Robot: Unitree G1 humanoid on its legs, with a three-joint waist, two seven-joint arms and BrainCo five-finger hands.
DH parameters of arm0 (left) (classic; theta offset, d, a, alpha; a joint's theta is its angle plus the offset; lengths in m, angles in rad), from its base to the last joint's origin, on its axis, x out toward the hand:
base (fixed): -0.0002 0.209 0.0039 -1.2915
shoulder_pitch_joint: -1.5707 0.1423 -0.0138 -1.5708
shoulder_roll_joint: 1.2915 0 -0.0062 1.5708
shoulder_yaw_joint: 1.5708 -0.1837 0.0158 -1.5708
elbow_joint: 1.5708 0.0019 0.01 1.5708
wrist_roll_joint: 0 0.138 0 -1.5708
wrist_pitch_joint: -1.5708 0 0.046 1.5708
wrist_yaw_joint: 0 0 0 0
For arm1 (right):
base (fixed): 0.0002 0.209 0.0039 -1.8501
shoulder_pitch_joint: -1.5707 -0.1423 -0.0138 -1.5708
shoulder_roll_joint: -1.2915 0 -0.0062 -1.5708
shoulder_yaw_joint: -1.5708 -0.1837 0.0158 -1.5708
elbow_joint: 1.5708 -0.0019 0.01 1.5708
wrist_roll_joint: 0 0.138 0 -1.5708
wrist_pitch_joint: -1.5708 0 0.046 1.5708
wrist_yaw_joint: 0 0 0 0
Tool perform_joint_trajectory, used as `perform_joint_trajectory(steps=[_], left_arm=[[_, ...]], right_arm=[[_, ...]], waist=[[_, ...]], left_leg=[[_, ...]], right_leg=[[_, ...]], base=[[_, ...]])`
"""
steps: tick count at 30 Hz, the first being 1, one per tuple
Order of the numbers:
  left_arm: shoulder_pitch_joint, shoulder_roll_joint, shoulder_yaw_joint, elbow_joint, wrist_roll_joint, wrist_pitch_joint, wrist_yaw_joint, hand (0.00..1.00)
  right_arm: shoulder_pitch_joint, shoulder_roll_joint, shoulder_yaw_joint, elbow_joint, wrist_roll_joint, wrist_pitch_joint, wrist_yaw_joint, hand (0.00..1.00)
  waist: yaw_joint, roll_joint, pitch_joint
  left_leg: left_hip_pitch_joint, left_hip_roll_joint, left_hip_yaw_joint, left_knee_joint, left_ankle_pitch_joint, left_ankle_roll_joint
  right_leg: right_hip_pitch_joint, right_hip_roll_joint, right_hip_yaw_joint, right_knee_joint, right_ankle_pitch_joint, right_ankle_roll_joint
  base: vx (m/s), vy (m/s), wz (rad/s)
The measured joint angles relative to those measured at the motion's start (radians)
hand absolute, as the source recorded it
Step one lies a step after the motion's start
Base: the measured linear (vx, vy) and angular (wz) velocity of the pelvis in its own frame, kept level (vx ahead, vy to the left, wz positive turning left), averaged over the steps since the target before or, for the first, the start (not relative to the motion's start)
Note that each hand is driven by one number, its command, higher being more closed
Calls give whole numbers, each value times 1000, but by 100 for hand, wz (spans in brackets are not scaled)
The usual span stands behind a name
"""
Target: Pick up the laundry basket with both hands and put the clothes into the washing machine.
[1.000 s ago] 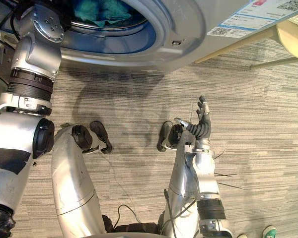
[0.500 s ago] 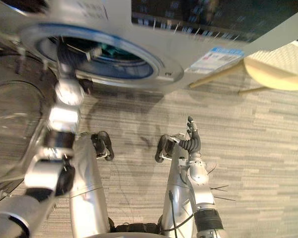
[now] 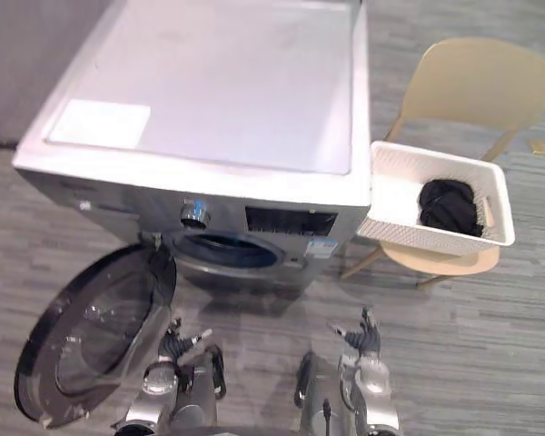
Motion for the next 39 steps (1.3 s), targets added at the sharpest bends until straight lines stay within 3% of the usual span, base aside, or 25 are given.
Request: perform_joint_trajectory(steps=[4,7,8,10,11,12,14,15,16,17,20,21,22,23,24,25,28,30,32,33,34,36,37,38,39], left_arm=[[-12,37,0,77,2,-2,0,0],[-13,50,-1,95,2,-3,0,0],[-14,50,-2,104,2,-5,0,0],[-16,50,-3,109,2,-11,0,0],[-17,53,-3,110,2,-15,-1,0],[-21,48,-14,112,3,-17,-2,0],[-15,51,-39,114,3,-19,-3,0],[-18,49,-44,121,3,-18,-6,0],[-29,51,-49,123,3,-18,-19,0],[-32,57,-49,125,3,-18,-20,0],[-45,58,-46,151,3,-16,-21,0],[-38,57,-33,151,2,-18,-21,0],[-27,55,-30,151,0,-18,-21,0],[-20,52,-28,151,0,-19,-21,0],[-16,36,2,147,-5,-20,-21,0],[-18,33,12,135,-28,-39,-21,0],[-16,35,27,107,-49,-60,-20,0],[-15,31,40,107,-50,-61,-20,0],[-11,30,46,103,-59,-62,-21,0],[-4,34,47,103,-59,-62,-19,0],[-3,38,47,104,-59,-61,-19,0],[-2,45,77,114,-59,-58,-20,0],[-1,41,86,123,-60,-56,-19,0],[4,45,85,154,-60,-55,-19,0],[8,53,82,171,-61,-48,-20,0]], right_arm=[[-16,-27,-49,102,21,3,1,0],[-26,-33,-52,104,19,2,1,0],[-39,-39,-50,118,11,2,1,0],[-63,-46,-48,133,0,5,-1,0],[-67,-44,-49,131,-10,5,-2,0],[-80,-59,-54,133,-12,6,-5,0],[-85,-68,-50,154,-17,6,-6,0],[-105,-71,-50,167,-19,6,-9,0],[-124,-72,-48,173,-30,8,-12,0],[-122,-72,-48,175,-32,8,-14,0],[-109,-92,-24,200,-48,13,-21,0],[-105,-102,-6,210,-50,17,-21,0],[-105,-107,4,209,-63,17,-22,0],[-110,-104,12,208,-68,17,-22,0],[-109,-109,15,208,-76,19,-23,0],[-110,-115,18,219,-86,24,-21,0],[-125,-108,20,253,-90,29,-20,0],[-131,-101,20,251,-90,29,-20,0],[-150,-97,20,252,-90,28,-21,0],[-156,-93,21,251,-89,28,-21,0],[-159,-91,22,249,-89,26,-21,0],[-175,-84,22,251,-90,23,-20,0],[-177,-82,27,251,-96,22,-20,0],[-185,-75,31,250,-106,22,-19,0],[-186,-69,36,249,-115,22,-18,0]], waist=[[-3,9,-8],[-4,9,-8],[-6,10,-9],[-7,18,-9],[-16,16,-9],[-31,34,-3],[-34,40,-5],[-32,52,-11],[-23,46,-11],[-23,42,-9],[-29,59,-6],[-24,65,-7],[-22,79,1],[-20,83,3],[-14,86,7],[-2,88,11],[24,84,39],[27,86,40],[30,95,50],[52,87,49],[57,82,51],[55,65,57],[57,59,62],[58,53,65],[54,45,69]], left_leg=[[128,-27,118,-129,34,2],[164,-26,190,-135,34,1],[181,-20,234,-134,33,1],[202,11,302,-131,28,-5],[222,19,367,-129,8,-8],[249,31,415,-127,-1,-13],[282,44,473,-101,-32,-43],[290,63,518,-91,-57,-50],[301,84,574,-59,-78,-71],[305,86,590,-40,-86,-76],[350,215,644,186,-134,-92],[343,302,616,367,-110,-2],[311,387,550,559,-29,175],[282,407,489,638,-1,219],[181,365,317,744,-49,151],[71,266,158,787,-95,90],[-50,74,1,638,-147,75],[-79,12,-24,494,-144,70],[-111,-85,-75,137,-67,33],[-84,-99,-70,77,13,54],[-73,-111,-67,63,32,79],[-74,-129,-48,123,-31,157],[-55,-130,-36,126,-56,158],[-10,-138,-22,118,-82,161],[34,-154,-24,107,-94,167]], right_leg=[[73,30,90,-161,101,14],[62,43,156,-180,133,13],[46,53,153,-182,160,6],[16,75,30,-205,234,-42],[15,56,-175,-196,165,-120],[16,-5,-388,-110,94,-149],[38,-49,-571,-65,70,-159],[53,-60,-693,-44,43,-192],[44,-97,-774,28,25,-183],[39,-101,-773,41,31,-175],[13,-21,-635,97,-14,-168],[24,33,-570,81,-19,-177],[48,85,-502,50,-25,-188],[59,103,-464,37,-26,-193],[62,120,-395,37,-34,-201],[71,127,-336,25,-35,-204],[148,138,-216,-21,-25,-184],[166,137,-181,-48,-21,-172],[218,143,-133,-129,-6,-124],[241,141,-101,-164,4,-91],[255,136,-85,-181,9,-83],[268,102,-60,-155,-12,-33],[257,90,-49,-101,-29,-7],[204,58,-35,77,-57,31],[150,21,-36,261,-57,37]], base=[[100,75,-69],[16,40,-93],[-35,10,-135],[-55,-32,-141],[-96,-77,-113],[-84,-56,-130],[-4,-38,-136],[36,-191,-199],[46,-209,-181],[57,-180,-181],[184,-177,-154],[200,-120,-192],[192,-117,-197],[200,-67,-187],[200,-16,-171],[206,10,-163],[247,60,-137],[208,95,-74],[313,142,-73],[330,138,-71],[445,184,-54],[525,245,-24],[385,213,-33],[394,227,-15],[489,251,6]])
